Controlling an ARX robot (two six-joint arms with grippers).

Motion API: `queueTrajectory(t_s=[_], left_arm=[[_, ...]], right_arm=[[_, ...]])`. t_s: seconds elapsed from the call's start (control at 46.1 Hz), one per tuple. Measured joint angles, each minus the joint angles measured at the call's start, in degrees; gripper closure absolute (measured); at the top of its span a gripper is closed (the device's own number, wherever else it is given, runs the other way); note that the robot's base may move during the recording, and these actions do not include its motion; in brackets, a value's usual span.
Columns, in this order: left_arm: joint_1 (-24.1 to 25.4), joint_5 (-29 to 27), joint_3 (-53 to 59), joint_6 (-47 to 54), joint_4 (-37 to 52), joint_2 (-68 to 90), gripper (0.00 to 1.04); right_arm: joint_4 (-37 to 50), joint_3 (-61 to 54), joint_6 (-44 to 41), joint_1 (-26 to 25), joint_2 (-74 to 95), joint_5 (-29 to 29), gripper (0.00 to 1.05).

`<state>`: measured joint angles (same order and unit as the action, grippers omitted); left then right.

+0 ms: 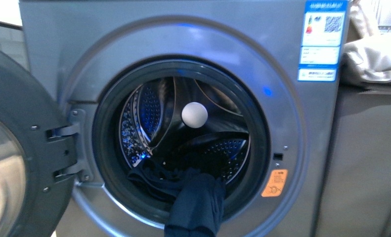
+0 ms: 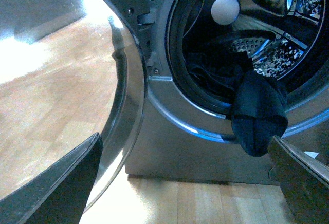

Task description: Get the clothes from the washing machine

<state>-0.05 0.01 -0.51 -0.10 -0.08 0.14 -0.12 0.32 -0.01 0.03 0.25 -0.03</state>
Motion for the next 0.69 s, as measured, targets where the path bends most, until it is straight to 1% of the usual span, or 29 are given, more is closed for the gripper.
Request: queueTrajectory(t_s=[0.694], left_arm=[[0.0, 0.0, 0.0, -0.02, 0.0, -0.04, 0.07]], right_arm=[[0.0, 0.0, -0.02, 0.0, 0.0, -0.02, 0.08]])
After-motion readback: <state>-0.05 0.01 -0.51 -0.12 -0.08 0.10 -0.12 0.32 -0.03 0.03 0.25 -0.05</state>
